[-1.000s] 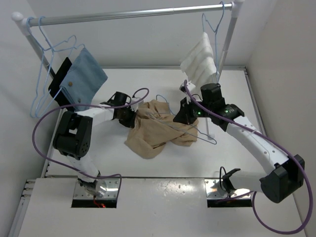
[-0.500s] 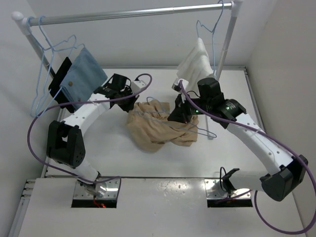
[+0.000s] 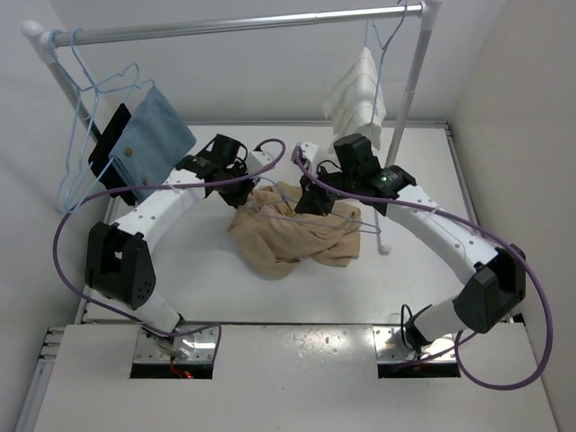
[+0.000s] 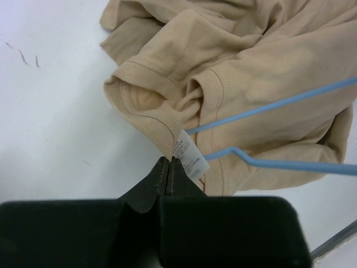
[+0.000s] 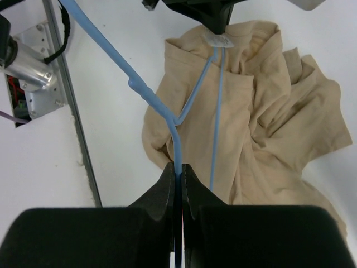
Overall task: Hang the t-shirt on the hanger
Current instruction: Place tshirt on hanger
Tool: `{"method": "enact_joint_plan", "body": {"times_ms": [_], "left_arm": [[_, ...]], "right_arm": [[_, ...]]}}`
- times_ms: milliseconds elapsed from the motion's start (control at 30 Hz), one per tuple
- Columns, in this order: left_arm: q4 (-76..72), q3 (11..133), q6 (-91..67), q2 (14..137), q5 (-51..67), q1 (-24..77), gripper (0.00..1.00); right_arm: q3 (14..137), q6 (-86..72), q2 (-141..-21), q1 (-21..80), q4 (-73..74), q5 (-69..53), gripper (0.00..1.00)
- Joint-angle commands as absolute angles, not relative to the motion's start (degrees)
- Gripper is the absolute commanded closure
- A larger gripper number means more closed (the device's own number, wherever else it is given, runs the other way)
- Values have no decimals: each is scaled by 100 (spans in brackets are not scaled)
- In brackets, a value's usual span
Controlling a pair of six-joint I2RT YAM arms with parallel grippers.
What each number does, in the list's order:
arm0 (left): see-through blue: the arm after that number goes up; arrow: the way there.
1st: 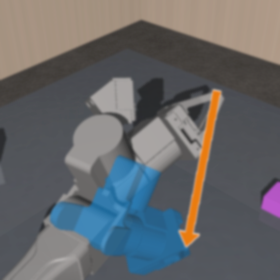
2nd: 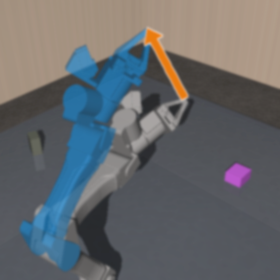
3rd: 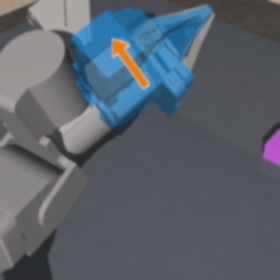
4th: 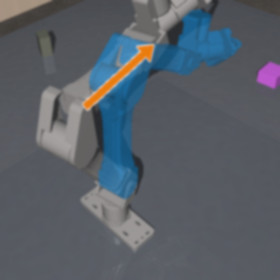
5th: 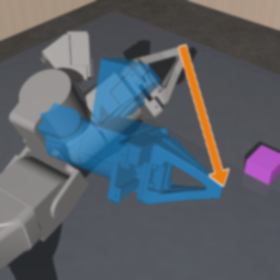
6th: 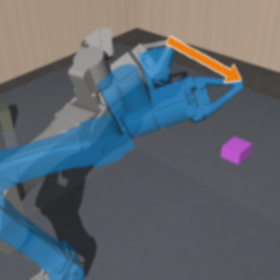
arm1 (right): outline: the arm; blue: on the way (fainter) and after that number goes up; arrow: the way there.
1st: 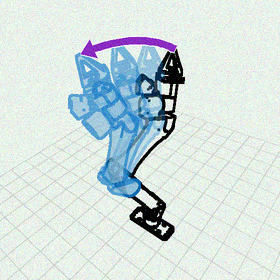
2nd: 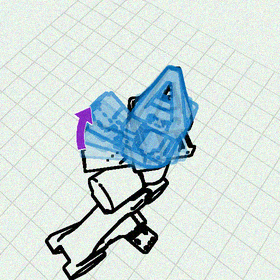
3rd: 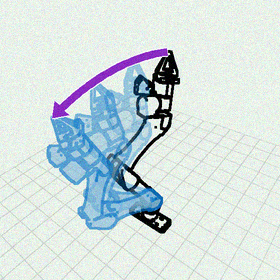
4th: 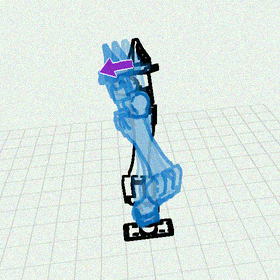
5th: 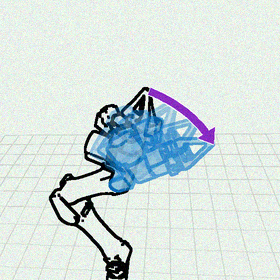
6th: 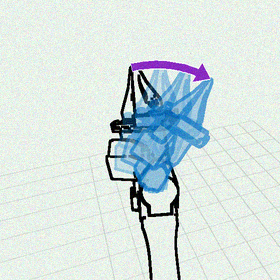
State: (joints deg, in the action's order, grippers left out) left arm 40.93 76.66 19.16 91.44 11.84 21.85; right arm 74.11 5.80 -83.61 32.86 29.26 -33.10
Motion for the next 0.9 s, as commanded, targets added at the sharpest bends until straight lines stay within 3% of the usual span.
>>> {"method": "enact_joint_plan", "body": {"times_ms": [0,333,600,867], "left_arm": [[4122,8059,1960,8895,1143,2232,100],[4139,8709,1846,8789,1467,2285,100],[4675,9271,1406,8736,1968,3102,100],[4799,10194,1485,8842,1723,3621,100]], "right_arm": [[7725,1063,-8568,3331,2899,-3366,100],[7295,1415,-8306,3498,3349,-3059,100],[7523,1415,-8569,3727,2927,-3173,100],[7708,1538,-8956,4017,2550,-3015,100]]}}
